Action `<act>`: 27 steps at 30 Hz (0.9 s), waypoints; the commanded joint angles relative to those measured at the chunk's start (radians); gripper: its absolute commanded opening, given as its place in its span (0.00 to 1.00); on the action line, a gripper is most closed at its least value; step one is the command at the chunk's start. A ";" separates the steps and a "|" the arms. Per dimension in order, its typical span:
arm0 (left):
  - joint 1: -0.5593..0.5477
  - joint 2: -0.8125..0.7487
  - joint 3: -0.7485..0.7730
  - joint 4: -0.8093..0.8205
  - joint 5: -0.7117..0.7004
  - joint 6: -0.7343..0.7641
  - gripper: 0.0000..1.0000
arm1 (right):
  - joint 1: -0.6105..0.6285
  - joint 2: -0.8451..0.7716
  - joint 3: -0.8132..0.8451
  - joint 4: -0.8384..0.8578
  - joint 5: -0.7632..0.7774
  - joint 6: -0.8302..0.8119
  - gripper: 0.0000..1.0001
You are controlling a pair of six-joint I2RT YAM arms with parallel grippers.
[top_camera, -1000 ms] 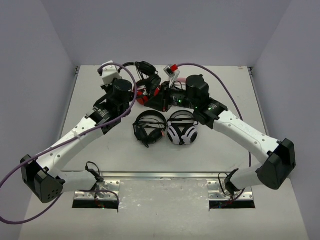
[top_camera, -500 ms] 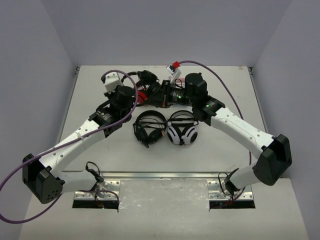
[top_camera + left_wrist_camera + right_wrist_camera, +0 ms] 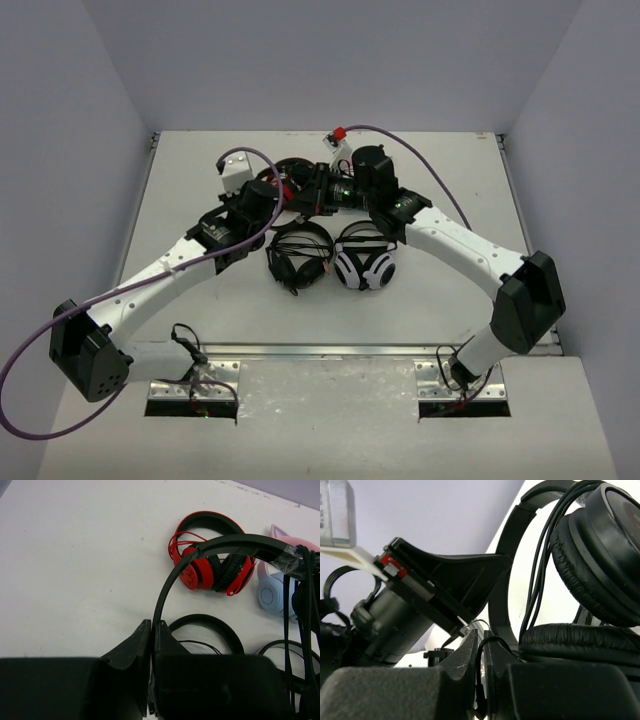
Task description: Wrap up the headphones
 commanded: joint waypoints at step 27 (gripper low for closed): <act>-0.001 0.124 0.053 -0.161 0.143 -0.099 0.00 | 0.002 0.153 0.147 -0.168 0.210 0.061 0.34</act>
